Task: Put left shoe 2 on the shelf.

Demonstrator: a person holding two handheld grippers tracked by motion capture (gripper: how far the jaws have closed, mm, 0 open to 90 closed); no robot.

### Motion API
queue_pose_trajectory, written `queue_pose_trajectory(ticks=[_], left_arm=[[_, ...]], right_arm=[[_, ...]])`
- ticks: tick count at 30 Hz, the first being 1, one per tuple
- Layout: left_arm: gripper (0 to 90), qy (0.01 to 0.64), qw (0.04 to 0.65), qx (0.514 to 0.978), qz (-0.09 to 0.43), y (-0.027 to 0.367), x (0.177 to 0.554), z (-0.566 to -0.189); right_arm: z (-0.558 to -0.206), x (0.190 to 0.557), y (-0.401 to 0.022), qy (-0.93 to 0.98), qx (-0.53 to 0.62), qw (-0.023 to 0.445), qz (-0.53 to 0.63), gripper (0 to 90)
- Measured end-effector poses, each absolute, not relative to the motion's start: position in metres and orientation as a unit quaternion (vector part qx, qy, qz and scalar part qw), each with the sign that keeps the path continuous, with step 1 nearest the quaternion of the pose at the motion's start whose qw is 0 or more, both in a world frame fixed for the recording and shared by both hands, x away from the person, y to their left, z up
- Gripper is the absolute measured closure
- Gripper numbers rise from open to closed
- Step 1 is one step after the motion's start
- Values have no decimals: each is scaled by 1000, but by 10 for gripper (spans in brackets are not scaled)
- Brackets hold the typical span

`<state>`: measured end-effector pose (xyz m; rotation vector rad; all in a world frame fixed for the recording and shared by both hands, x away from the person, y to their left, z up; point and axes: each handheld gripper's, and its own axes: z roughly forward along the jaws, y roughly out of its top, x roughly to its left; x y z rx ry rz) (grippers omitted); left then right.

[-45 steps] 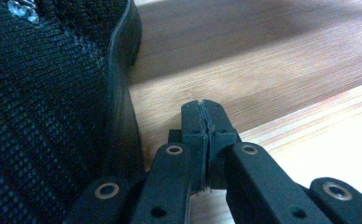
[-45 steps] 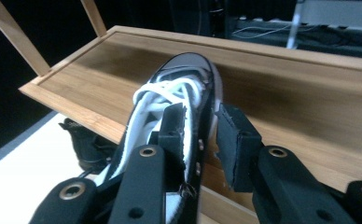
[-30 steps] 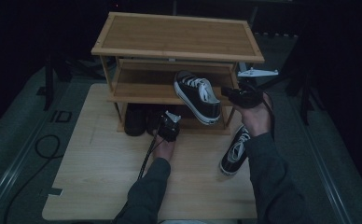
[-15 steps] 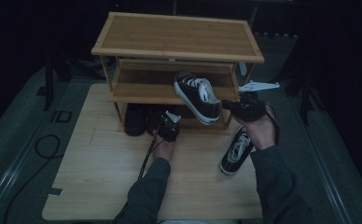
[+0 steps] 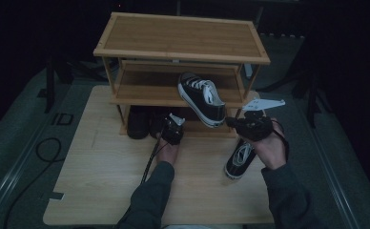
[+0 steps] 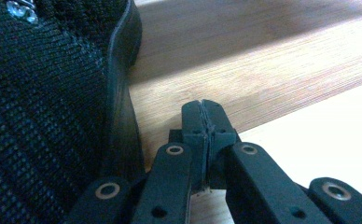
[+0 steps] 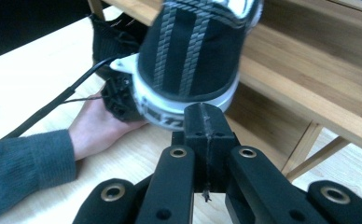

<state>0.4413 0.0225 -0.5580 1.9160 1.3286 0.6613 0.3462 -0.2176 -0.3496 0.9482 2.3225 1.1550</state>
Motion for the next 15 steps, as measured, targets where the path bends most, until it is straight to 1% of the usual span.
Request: queue_pose_trajectory(ticks=[7,15], left_arm=[[896,512,351,741,254,23,441,-558],[898,512,352,741,254,23,441,-558]], right_arm=[[-356,336,-211,836,325,181,403,900],[-359,341,-208,837,327,178,401,900]])
